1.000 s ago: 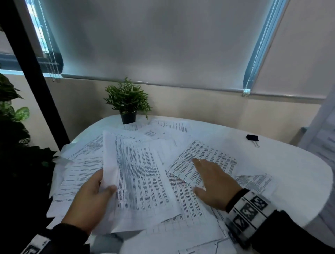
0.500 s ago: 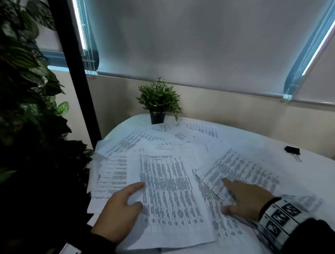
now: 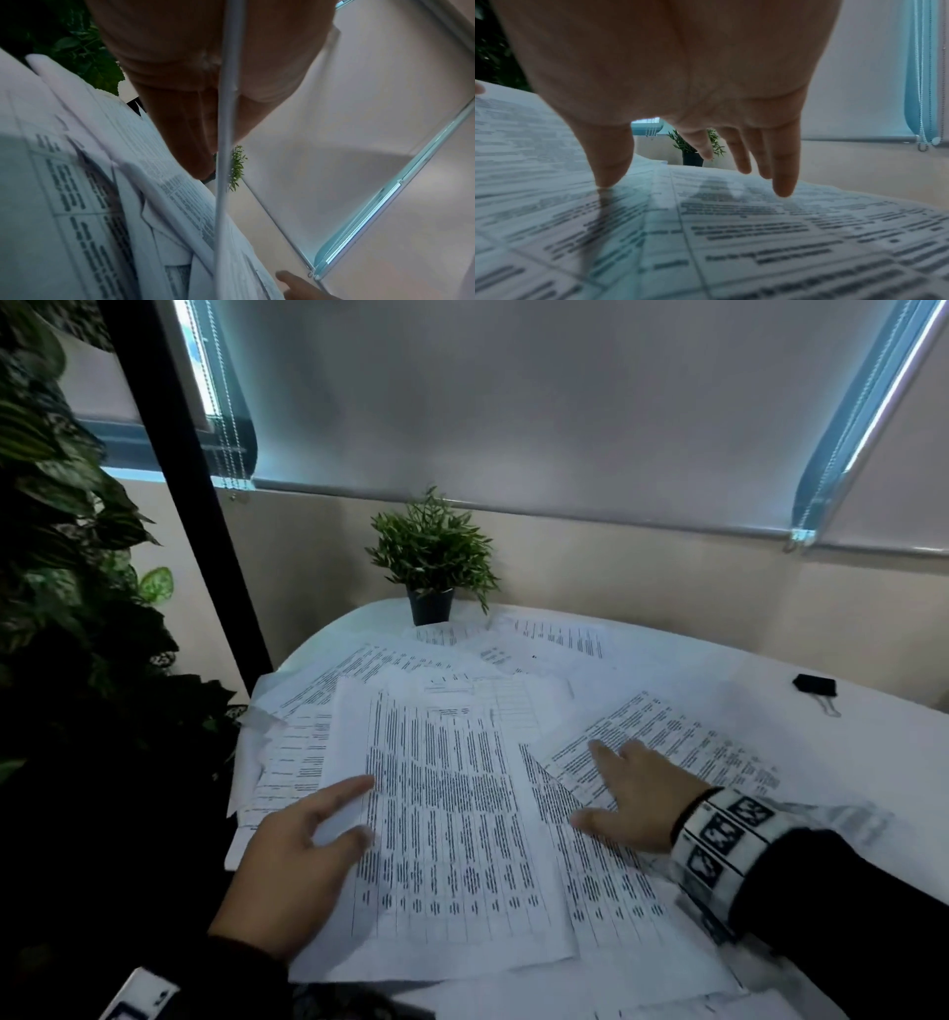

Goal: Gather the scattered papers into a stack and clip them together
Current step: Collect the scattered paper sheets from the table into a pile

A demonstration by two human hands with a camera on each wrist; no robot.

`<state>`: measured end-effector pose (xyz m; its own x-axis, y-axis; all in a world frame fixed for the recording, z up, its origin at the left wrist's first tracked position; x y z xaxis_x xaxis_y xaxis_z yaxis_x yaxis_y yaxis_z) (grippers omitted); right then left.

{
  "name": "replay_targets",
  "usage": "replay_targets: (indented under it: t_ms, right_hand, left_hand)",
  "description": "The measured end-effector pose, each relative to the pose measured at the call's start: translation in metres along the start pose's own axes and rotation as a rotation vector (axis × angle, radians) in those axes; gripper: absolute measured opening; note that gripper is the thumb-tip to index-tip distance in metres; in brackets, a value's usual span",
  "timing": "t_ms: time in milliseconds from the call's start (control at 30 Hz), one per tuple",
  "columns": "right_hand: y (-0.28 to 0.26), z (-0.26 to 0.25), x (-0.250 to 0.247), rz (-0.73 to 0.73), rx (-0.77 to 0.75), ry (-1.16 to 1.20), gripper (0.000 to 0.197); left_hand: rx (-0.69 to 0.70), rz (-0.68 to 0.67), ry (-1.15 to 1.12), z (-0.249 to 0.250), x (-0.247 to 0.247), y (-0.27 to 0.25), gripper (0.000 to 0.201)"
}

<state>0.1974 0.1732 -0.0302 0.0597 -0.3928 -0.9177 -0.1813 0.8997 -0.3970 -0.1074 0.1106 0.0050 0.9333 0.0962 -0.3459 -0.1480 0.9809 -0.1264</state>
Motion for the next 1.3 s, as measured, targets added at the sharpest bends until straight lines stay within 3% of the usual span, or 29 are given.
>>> replay_targets:
  t_ms: [133,333,400,467,533,600,667,733,767,833,900,967,1033,1100,1167,1233,1300]
  right_hand:
    - [0.013,-0.015,0.001,-0.043,-0.059,-0.013,0.098]
    - [-0.003,-0.027,-0.026,0.104,-0.062,-0.284,0.049]
    - [-0.016,-0.036,-0.048,0.218,-0.078,-0.250,0.046]
    - [-0.031,-0.061,-0.066,0.357,-0.218,-0.150,0.054]
    - [-0.051,-0.110,-0.070,0.386,-0.490,-0.067,0.058]
    - [-0.067,-0.162,-0.060,0.328,-0.732,-0.122,0.056]
    - [-0.067,-0.197,-0.051,0.290,-0.850,-0.229,0.055]
    - [-0.060,-0.215,-0.055,0.331,-0.897,-0.191,0.052]
    - [-0.056,-0.219,-0.060,0.326,-0.904,-0.110,0.051]
    - [-0.046,-0.215,-0.070,0.245,-0.869,0.088,0.050]
    - [-0.025,-0.197,-0.082,0.178,-0.742,0.291,0.061]
    - [0.009,-0.166,-0.093,0.251,-0.527,0.418,0.067]
    - [0.048,-0.136,-0.092,0.255,-0.267,0.343,0.068]
    - [0.077,-0.126,-0.077,0.122,-0.126,0.214,0.074]
    - [0.093,-0.136,-0.068,0.069,-0.108,0.175,0.076]
    - [0.102,-0.160,-0.068,0.111,-0.183,0.133,0.070]
    - [0.107,-0.195,-0.071,0.134,-0.328,0.020,0.064]
  left_hand:
    - [0.015,0.011,-0.017,0.000,0.001,0.003,0.047]
    - [-0.095,-0.070,-0.089,-0.021,0.004,0.011,0.036]
    - [-0.102,-0.031,-0.104,-0.024,-0.002,0.016,0.038]
    - [-0.167,-0.001,-0.235,-0.022,-0.006,0.026,0.031]
    - [-0.324,0.006,-0.444,-0.023,-0.007,0.031,0.014]
    - [-0.414,-0.096,-0.602,-0.025,-0.001,0.030,0.047]
    - [-0.397,-0.229,-0.751,-0.014,0.001,0.019,0.047]
    - [-0.287,-0.159,-0.614,-0.007,-0.013,0.016,0.028]
    - [-0.237,-0.034,-0.463,-0.006,-0.028,0.021,0.022]
    - [-0.152,0.180,-0.256,-0.010,-0.061,0.031,0.028]
    - [-0.093,0.277,-0.188,-0.012,-0.094,0.036,0.029]
    - [-0.035,0.348,-0.154,-0.017,-0.129,0.041,0.023]
    - [-0.031,0.449,-0.106,-0.025,-0.160,0.044,0.025]
    - [-0.063,0.459,-0.146,-0.036,-0.175,0.046,0.029]
    - [-0.109,0.324,-0.324,-0.046,-0.169,0.054,0.038]
    - [-0.153,0.268,-0.363,-0.046,-0.153,0.052,0.037]
    - [-0.230,0.362,-0.297,-0.047,-0.152,0.045,0.039]
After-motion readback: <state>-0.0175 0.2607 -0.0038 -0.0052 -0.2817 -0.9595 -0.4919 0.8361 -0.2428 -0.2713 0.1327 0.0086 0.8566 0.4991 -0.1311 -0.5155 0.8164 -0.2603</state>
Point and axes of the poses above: each hand's wrist, its own y-axis towards the middle knuckle, its own x-axis out of the palm, z = x × y, the point moved 7 cm from there along y, towards the middle knuckle, and after that the axes turned 10 degrees about -x, right-handed, at the moved point
